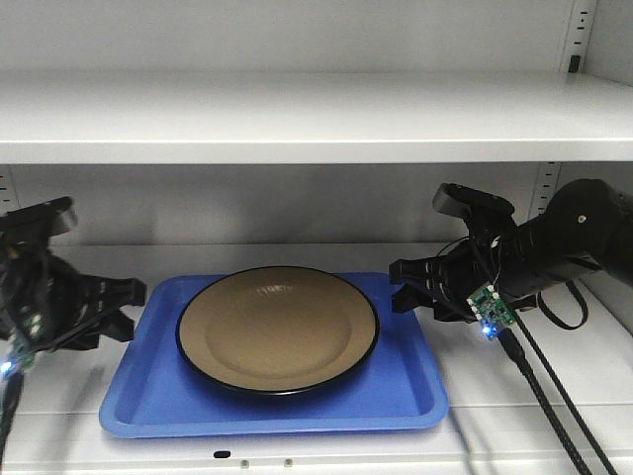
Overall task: Place disk in tray to left cabinet
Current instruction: 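Open both grippers and withdraw them from the tray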
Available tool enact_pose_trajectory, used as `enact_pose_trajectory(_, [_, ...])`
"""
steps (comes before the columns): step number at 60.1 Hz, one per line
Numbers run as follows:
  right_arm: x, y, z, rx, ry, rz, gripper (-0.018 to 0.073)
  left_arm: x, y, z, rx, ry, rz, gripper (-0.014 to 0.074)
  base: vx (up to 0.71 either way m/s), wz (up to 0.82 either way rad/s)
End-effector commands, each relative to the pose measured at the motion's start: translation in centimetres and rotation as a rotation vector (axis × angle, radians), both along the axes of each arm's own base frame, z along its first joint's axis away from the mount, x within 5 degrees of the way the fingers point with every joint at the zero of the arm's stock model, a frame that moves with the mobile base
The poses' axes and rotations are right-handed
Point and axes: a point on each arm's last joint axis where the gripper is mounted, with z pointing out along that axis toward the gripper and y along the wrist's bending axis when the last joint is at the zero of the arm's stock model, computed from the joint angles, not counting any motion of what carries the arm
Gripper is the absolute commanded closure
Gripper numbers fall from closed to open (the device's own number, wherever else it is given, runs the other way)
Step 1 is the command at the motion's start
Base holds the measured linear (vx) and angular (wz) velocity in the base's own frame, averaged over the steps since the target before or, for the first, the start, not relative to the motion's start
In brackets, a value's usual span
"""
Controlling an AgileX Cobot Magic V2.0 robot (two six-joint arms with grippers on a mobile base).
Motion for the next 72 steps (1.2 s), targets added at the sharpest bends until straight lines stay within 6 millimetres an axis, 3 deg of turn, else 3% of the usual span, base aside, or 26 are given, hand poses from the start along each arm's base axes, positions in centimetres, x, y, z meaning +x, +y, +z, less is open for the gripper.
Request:
enact_pose_trajectory(1, [-0.5,-0.5,3.5,0.033,-0.131,-0.024,0.0124,-3.4,0.6,3.1,-0.048,-0.234,0.049,0.0257,0.0,0.0])
enact_pose_trajectory(13, [-0.5,-0.5,3.5,0.033,-0.131,-0.024,0.0124,-10.5,2.5,1.6,-0.064,-0.483,0.138,0.0329,0.0,0.0])
enact_pose_trajectory(21, [-0.5,-0.5,3.5,0.033,-0.131,-0.024,0.0124,-14.9,3.7,-1.0,-0.018,-0.63,0.164,0.0436,0.0,0.0])
enact_pose_trajectory(33, [-0.5,-0.5,3.5,0.034,-0.131,-0.024,0.0124,-19.8,5.2,-5.5,0.107,-0.775,0.167,0.0606,0.0,0.0])
enact_pose_trajectory(45, [-0.5,-0.5,3.5,0.034,-0.131,-0.024,0.0124,-23.1,6.6,-8.5,0.168,-0.818,0.259,0.0604,0.0,0.0])
enact_pose_trajectory(62, [-0.6,-0.5,3.5,0.035,-0.128,-0.023,0.0124,-26.5,6.7,-12.3,0.235,-0.949,0.243,0.0604,0.0,0.0])
enact_pose_trajectory(72, [-0.5,-0.5,3.5,0.035,-0.127,-0.023,0.0124,-27.5,6.7,-14.7,0.234,-0.972,0.255,0.0603,0.0,0.0])
